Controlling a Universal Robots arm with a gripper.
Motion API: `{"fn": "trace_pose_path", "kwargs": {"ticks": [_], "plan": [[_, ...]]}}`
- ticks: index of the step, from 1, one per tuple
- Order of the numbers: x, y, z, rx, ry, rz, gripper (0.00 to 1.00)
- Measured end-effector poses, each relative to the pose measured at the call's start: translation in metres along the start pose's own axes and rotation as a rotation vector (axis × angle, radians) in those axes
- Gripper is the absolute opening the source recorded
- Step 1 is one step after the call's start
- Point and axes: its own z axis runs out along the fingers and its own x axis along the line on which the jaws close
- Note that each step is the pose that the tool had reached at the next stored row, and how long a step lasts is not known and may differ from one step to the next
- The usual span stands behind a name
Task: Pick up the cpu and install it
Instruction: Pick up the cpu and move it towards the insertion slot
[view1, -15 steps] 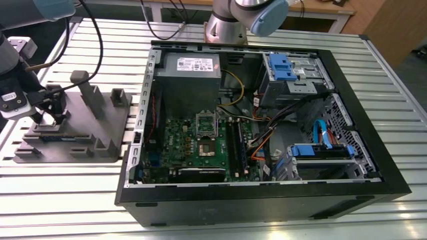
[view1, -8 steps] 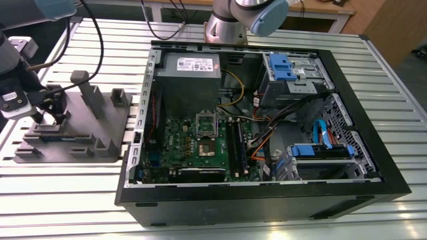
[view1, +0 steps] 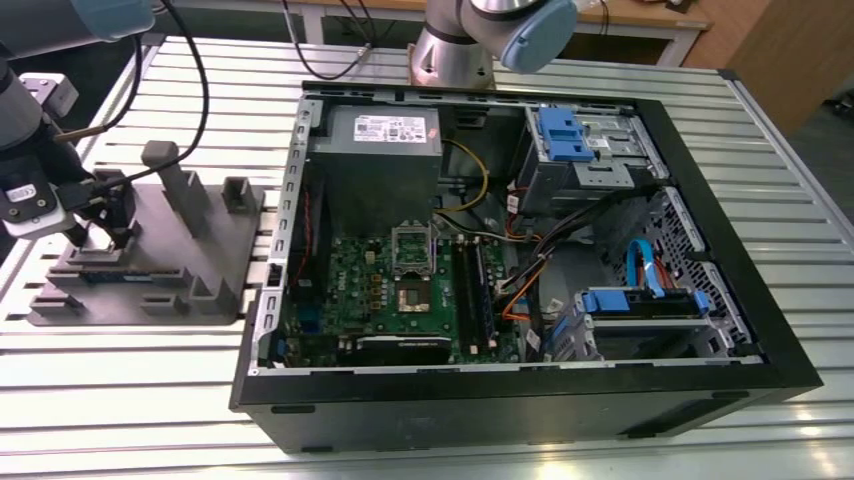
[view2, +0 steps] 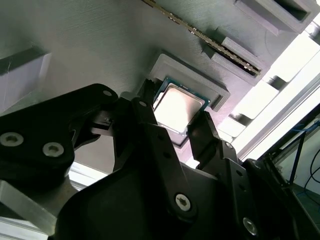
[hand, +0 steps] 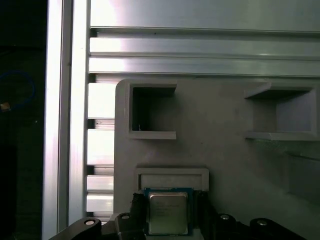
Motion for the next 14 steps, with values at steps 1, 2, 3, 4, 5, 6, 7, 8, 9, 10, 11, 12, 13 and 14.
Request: {"fn": "trace_pose_path", "kwargs": {"ticks": [1, 2, 3, 4, 5, 6, 7, 8, 9, 10, 11, 12, 13, 14], "plan": [[0.0000, 0.0000, -0.0004, 0.0000, 0.0001, 0.000, 0.55], [0.0001, 0.0000, -0.0007, -0.0002, 0.0002, 0.000, 0.55], [0.0001, 0.0001, -0.0011, -0.0004, 0.0001, 0.000, 0.55], [0.0001, 0.0001, -0.0015, -0.0006, 0.0002, 0.000, 0.55], [0.0001, 0.0001, -0.0016, -0.0007, 0.0000, 0.000, 0.55], [0.0004, 0.0001, -0.0017, -0.0007, 0.0001, 0.000, 0.55], [0.0010, 0.0001, -0.0016, -0.0008, 0.0000, -0.001, 0.55], [0.0017, 0.0000, -0.0017, -0.0007, 0.0002, -0.003, 0.55], [0.0023, 0.0000, -0.0017, -0.0007, 0.0002, -0.005, 0.55], [0.0028, 0.0000, -0.0018, -0.0008, 0.0003, -0.007, 0.55], [0.0029, 0.0000, -0.0018, -0.0008, 0.0003, -0.009, 0.55], [0.0029, 0.0000, -0.0018, -0.0009, 0.0003, -0.010, 0.55], [0.0031, 0.0001, -0.0018, -0.0009, 0.0004, -0.011, 0.55], [0.0032, 0.0001, -0.0018, -0.0009, 0.0005, -0.013, 0.55]]}}
